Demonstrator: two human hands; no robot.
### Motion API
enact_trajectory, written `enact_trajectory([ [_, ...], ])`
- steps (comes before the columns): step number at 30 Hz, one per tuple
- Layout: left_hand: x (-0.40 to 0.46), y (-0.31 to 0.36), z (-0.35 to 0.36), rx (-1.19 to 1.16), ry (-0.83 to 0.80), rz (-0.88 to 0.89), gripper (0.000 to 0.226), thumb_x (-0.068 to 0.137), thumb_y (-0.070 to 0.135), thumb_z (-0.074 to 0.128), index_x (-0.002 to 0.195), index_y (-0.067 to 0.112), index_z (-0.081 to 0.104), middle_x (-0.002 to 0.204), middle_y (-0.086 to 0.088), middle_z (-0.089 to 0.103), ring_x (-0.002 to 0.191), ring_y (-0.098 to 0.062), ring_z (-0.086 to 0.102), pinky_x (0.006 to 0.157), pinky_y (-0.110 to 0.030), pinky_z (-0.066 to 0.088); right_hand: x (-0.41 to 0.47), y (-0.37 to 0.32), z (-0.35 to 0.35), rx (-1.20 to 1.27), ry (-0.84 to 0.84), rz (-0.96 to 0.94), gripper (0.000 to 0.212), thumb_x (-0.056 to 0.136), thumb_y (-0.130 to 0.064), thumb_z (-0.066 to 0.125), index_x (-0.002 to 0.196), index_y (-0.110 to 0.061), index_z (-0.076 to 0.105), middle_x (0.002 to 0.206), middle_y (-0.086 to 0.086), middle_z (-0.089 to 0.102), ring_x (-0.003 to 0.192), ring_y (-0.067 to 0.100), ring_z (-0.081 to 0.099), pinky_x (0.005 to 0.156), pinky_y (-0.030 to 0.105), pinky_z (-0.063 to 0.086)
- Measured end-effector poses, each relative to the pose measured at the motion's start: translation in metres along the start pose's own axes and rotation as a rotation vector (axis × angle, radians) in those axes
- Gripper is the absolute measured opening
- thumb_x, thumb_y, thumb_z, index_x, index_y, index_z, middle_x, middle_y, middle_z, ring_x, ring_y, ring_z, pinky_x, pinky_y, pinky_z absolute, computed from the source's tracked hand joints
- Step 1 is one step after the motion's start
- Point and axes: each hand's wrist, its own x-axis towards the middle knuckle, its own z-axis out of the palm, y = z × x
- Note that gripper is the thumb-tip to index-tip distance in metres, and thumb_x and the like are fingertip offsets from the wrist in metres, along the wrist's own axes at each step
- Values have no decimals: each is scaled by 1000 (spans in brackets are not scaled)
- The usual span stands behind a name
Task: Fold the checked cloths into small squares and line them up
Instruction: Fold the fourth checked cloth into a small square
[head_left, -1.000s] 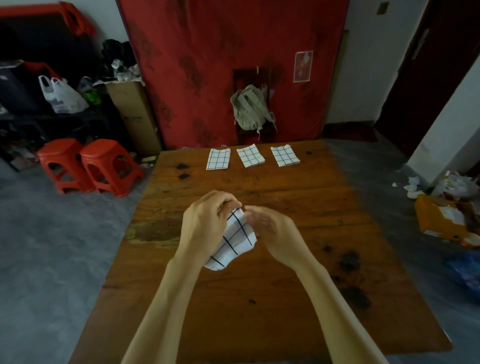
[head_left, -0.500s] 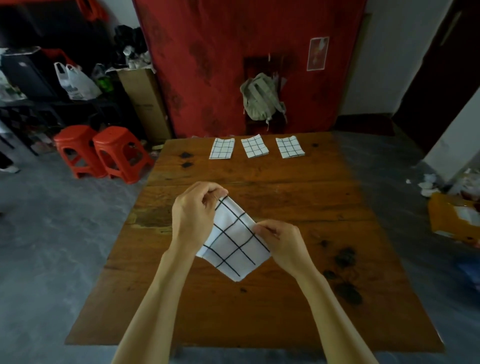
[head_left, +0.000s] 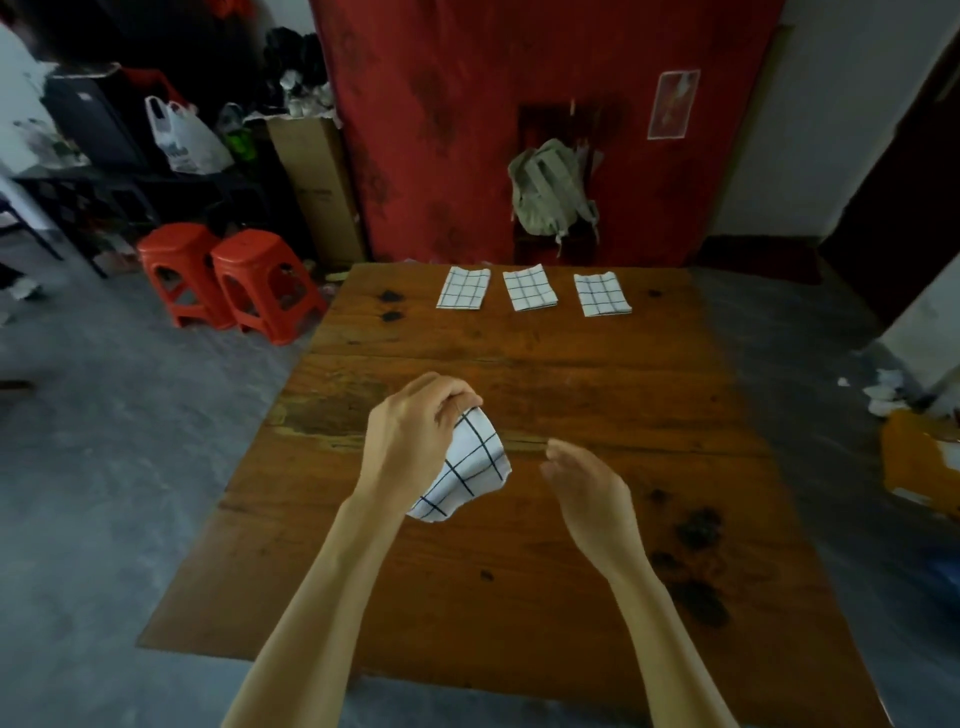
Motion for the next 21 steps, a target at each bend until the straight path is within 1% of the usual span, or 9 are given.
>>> enact_trajectory([
  [2,-8,-4,-4,-4,-46,-6,7,88,12,66,86,16,71,85,10,68,68,2,52,57,-3,36,4,-30,13,78,-152,-69,42,95,-35,53,137,-33,48,127,-23,52,106,-11,50,86,8,43],
  [5,-18,-13,-21,-16,-61,-42,7,87,11,68,88,17,70,85,13,66,63,1,52,57,-6,38,6,-59,36,102,-302,-143,29,97,-30,56,125,-35,60,114,-28,58,94,-14,51,76,10,43],
  [7,-25,-24,-40,-28,-54,-90,2,88,19,68,90,19,68,80,17,64,61,0,53,54,-7,37,4,-72,52,121,-279,-178,20,98,-26,55,113,-33,66,103,-25,65,92,-9,58,75,12,45],
  [10,-42,-42,-73,-104,-15,-203,20,88,35,63,103,21,63,80,19,64,62,5,57,55,-8,40,-4,-92,78,184,-253,-205,19,98,-23,55,105,-36,67,96,-24,67,91,-9,59,72,9,46],
  [13,-74,-68,-106,-279,98,-414,31,88,36,61,114,18,58,74,18,59,62,10,56,58,-7,41,-15,-116,107,278,-241,-187,18,97,-24,56,100,-39,65,95,-17,70,88,-2,64,75,20,53],
  [15,-99,-90,-130,-355,182,-531,38,88,44,59,116,18,57,86,15,63,75,8,59,66,-8,44,-22,-136,132,329,-247,-177,15,97,-24,57,105,-32,68,96,-13,72,88,2,66,77,27,56],
  [16,-112,-101,-142,-390,220,-580,34,89,39,60,116,18,57,93,14,64,79,7,61,67,-9,45,-25,-147,145,361,-251,-166,15,97,-24,57,106,-28,68,96,-11,72,88,4,67,77,29,57],
  [18,-135,-121,-166,-490,298,-678,24,89,21,63,112,19,58,95,10,67,79,4,64,67,-11,48,-36,-170,176,445,-272,-123,15,96,-23,58,106,-25,69,96,-9,73,88,8,68,76,31,58],
  [21,-171,-152,-208,-553,334,-744,20,88,15,65,107,18,60,93,3,71,83,-3,67,69,-16,52,-60,-206,232,534,-303,-59,13,96,-22,59,103,-26,68,95,-8,73,88,10,69,73,31,58],
])
